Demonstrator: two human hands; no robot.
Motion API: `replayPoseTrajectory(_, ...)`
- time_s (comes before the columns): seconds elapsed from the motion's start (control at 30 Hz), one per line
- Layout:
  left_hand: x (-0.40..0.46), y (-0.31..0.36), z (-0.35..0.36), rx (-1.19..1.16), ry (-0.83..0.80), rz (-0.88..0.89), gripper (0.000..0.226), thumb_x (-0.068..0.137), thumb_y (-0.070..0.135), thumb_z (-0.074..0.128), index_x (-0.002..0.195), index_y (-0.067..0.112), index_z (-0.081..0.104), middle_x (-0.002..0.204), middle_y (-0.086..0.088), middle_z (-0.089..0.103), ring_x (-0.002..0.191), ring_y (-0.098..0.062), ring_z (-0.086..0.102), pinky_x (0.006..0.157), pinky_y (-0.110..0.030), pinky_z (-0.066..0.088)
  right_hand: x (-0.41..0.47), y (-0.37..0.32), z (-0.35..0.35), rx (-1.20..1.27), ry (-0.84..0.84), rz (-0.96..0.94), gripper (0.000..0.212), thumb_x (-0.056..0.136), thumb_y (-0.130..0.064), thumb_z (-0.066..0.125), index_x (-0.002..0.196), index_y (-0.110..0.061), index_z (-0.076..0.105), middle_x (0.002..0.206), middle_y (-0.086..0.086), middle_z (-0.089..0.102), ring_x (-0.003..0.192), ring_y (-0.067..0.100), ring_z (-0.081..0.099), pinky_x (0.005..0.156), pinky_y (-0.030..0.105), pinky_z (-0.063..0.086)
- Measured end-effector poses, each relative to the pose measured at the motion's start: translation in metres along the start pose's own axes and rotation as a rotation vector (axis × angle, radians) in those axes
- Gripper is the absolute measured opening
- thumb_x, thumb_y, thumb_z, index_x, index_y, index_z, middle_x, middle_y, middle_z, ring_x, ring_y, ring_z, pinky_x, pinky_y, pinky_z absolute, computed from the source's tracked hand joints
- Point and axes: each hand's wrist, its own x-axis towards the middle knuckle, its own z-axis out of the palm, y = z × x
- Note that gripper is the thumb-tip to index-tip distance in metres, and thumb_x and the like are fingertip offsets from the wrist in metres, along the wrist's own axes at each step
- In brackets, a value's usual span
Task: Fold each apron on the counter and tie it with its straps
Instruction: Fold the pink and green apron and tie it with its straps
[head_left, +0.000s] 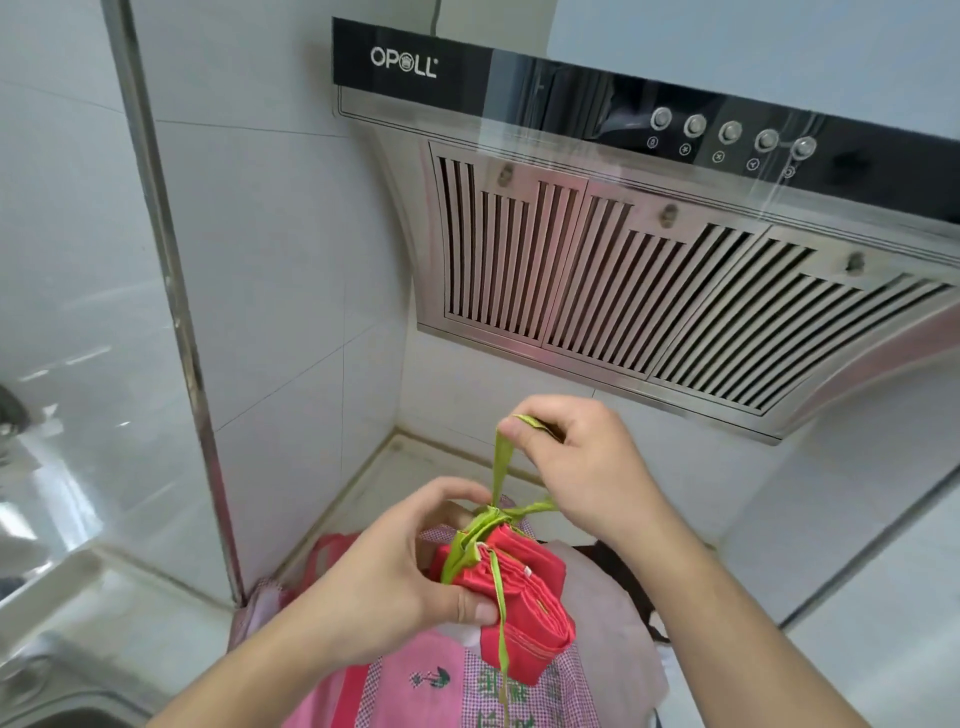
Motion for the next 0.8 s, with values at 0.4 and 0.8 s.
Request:
replayPoseTrajectory(0.4,0.01,-0.014,0.016,-0.03,0.095,-0.041,0.107,0.053,0.009,0.102,0.134,0.05,0.047,0.113,0.001,0.062,0.084,-0.048,0.073,0.075,-0.066,0.061,0.021,0.004,0.007,-0.408,-0.012,0.272,0.012,0.09,-0.023,0.061,0.101,-0.02,0.061,0.104,0.001,0.065,0.102,0.026,0.062,0.091,0.041,0.052)
replayPoseTrajectory(0.8,0.012,-0.013,0.015,0.148,0.199,-0.023,0.092,0.063,0.01,0.1,0.124,0.044,0.039,0.108,0.006,0.064,0.062,-0.026,0.062,0.057,-0.033,0.049,0.009,0.018,0.011,0.317,-0.229,0.453,0.033,0.102,-0.016,0.063,0.07,-0.012,0.072,0.072,0.005,0.075,0.066,0.015,0.066,0.074,0.039,0.051)
